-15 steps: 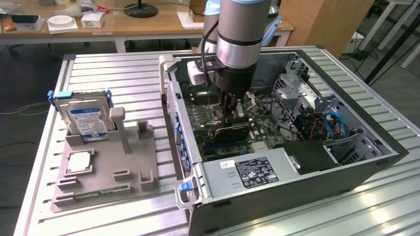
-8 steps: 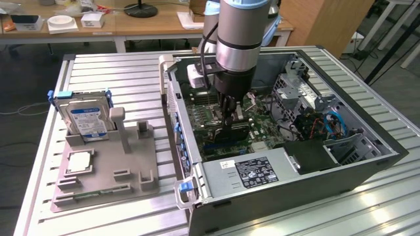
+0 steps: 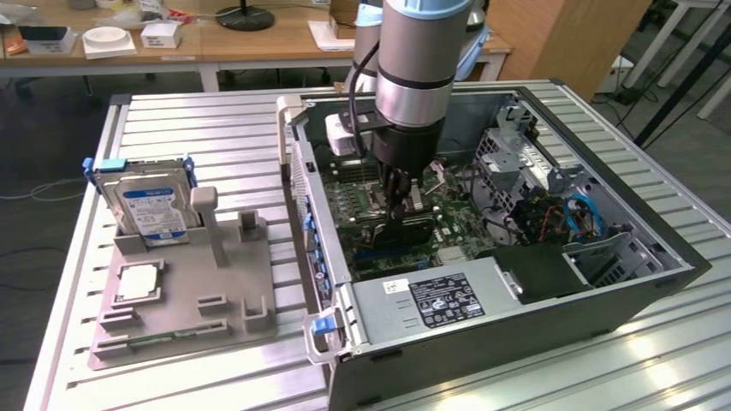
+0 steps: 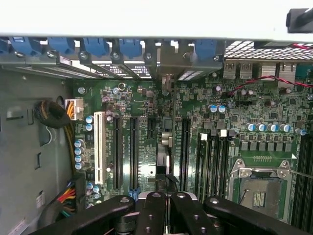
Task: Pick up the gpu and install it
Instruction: 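Press down on the gpu until it lock into place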
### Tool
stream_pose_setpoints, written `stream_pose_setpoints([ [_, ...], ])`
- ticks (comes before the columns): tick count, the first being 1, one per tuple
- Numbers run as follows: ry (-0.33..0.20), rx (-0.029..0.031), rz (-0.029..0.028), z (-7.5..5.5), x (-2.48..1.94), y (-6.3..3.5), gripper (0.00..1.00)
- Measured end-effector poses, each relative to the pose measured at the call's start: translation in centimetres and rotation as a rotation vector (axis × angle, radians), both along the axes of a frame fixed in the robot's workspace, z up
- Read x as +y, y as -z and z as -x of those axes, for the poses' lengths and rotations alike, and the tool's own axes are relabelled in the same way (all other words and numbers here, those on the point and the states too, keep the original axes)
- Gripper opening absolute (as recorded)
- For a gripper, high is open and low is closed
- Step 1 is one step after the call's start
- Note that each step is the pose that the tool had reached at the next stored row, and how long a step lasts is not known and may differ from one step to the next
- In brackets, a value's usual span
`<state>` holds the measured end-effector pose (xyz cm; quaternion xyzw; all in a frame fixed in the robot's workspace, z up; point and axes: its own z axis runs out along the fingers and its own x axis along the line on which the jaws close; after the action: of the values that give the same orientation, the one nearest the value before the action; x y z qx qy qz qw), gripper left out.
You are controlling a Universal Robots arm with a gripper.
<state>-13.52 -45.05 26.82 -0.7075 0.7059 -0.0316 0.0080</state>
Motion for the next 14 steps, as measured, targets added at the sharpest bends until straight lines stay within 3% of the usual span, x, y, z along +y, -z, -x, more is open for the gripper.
stream_pose_setpoints([
  [14,0.000,0.0000,0.0042,0.00,0.00,0.32,0.11],
])
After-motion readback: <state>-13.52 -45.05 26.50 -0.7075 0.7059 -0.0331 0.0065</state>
